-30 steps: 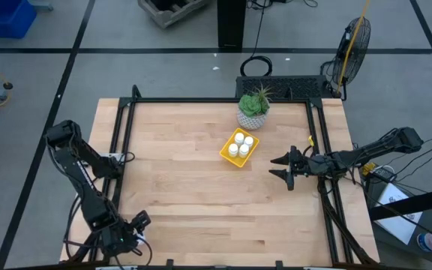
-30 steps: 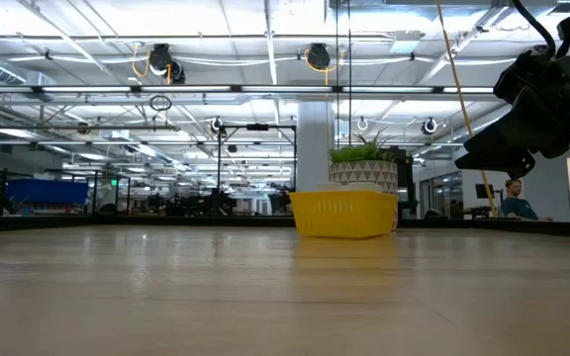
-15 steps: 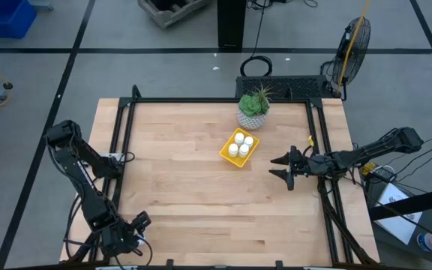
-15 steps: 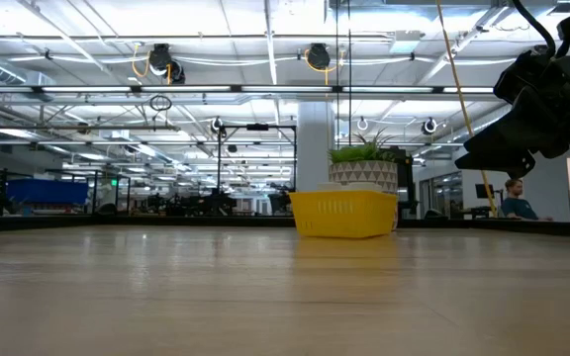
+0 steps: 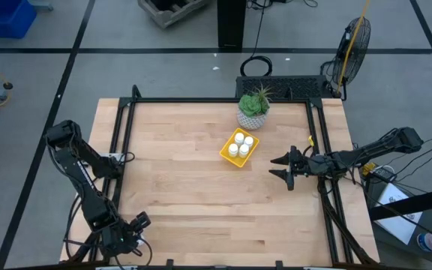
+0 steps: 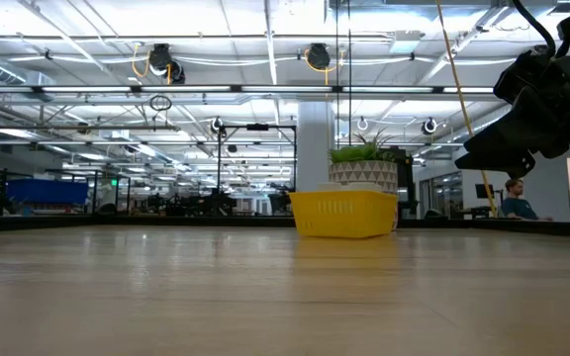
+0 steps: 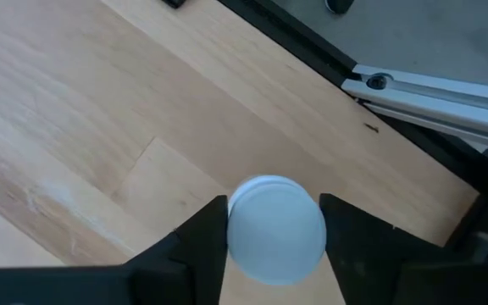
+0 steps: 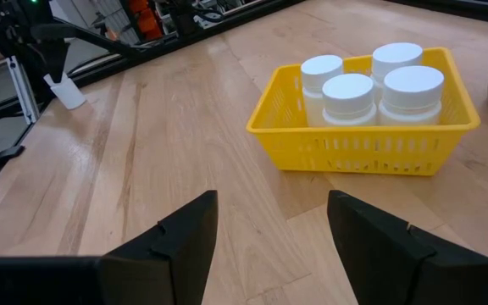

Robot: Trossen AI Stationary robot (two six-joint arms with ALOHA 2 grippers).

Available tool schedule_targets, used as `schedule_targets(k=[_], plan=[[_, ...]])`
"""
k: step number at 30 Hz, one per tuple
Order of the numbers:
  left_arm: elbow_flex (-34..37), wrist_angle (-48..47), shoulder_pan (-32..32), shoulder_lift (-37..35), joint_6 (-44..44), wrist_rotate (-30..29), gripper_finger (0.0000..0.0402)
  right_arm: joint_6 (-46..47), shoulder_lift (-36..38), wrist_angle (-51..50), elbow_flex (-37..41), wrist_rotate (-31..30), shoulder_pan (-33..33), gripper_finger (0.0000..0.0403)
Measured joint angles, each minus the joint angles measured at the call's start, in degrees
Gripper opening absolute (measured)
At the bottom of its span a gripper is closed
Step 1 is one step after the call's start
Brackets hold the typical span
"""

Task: Pick and place pill bottles into a basket
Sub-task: Put the white medicine bottle into the bin

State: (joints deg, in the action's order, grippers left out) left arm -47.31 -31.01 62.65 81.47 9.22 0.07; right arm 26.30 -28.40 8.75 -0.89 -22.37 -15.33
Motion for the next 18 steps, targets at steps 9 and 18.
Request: schedule_targets(k=[9, 18], plan=[[-0.56, -0.68, -1.01, 0.0, 1.87, -0.35, 0.0166, 0.0, -0.02, 0.02, 0.0, 0.0, -0.02, 0.0215], [-10.33, -13.46, -10.25, 0.0, 1.18, 0.41, 0.0166, 0.01, -0.01, 0.0, 0.0, 0.0, 0.0, 0.0215]])
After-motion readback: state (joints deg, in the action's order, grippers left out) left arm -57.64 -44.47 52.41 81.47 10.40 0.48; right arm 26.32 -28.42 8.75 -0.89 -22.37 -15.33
